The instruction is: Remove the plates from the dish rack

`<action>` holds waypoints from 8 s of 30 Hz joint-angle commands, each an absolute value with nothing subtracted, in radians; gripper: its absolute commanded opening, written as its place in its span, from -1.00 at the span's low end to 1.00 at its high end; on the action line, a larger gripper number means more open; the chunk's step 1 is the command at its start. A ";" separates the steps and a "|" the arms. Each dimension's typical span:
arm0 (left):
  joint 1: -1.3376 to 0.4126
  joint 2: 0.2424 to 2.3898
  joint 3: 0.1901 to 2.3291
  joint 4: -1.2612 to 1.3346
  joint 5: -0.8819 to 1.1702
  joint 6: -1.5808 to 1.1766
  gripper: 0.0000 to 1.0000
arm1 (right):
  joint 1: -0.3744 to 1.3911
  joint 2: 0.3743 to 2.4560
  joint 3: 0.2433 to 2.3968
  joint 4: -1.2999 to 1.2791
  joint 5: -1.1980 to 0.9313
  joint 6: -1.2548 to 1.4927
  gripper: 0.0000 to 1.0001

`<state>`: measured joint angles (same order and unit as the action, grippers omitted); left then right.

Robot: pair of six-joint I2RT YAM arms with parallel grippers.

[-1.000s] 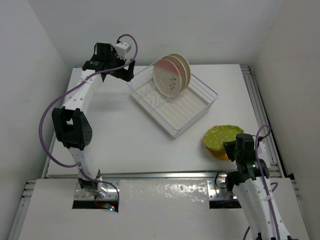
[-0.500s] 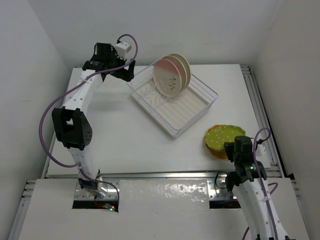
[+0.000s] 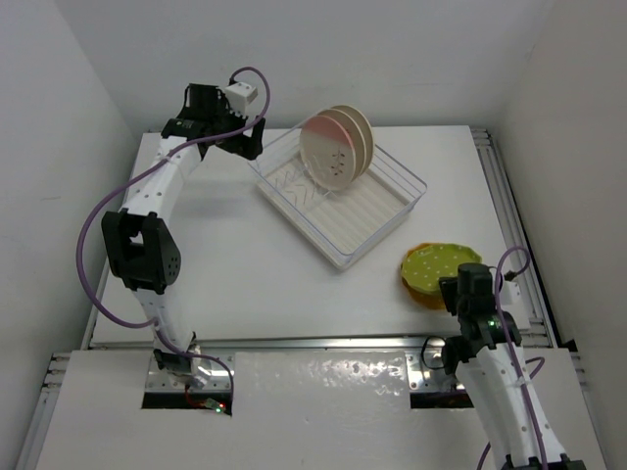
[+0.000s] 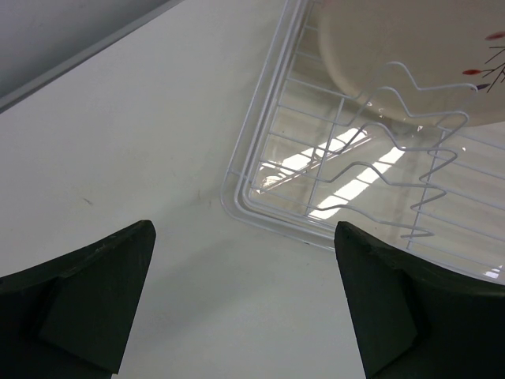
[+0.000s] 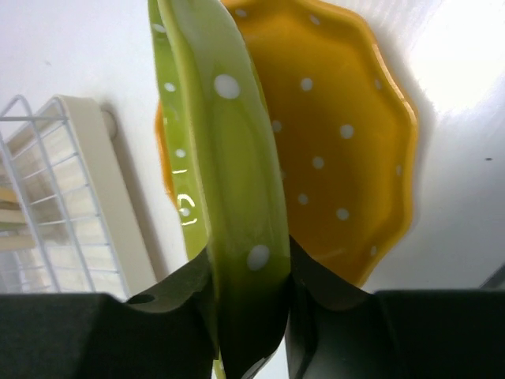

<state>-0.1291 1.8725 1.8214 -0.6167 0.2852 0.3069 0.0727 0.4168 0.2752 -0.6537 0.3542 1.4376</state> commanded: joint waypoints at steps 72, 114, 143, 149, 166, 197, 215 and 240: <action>-0.126 1.855 1.825 -0.591 0.239 0.342 0.90 | 0.279 0.936 0.586 -0.606 -0.169 -0.250 -0.03; -0.127 1.841 1.798 -0.588 0.212 0.354 0.90 | 0.279 1.040 0.479 -0.336 -0.207 -0.220 -1.00; -0.127 1.839 1.778 -0.580 0.207 0.357 0.90 | 0.279 1.039 0.463 -0.224 0.072 0.044 -1.00; -0.127 1.839 1.775 -0.578 0.204 0.359 0.90 | 0.279 1.052 0.436 -0.241 0.054 0.015 -1.00; -0.127 1.839 1.776 -0.580 0.201 0.365 0.90 | 0.279 1.108 0.482 -0.313 0.114 -0.038 -1.00; -0.117 1.859 1.773 -0.575 0.192 0.376 0.90 | 0.281 1.250 0.635 -0.282 0.342 0.299 -1.00; -0.110 1.858 1.759 -0.574 0.175 0.383 0.90 | 0.281 1.342 0.653 -0.333 0.376 0.324 -0.24; -0.109 1.867 1.833 -0.614 0.187 0.364 0.90 | -0.216 1.020 0.620 -0.515 0.328 0.723 -0.26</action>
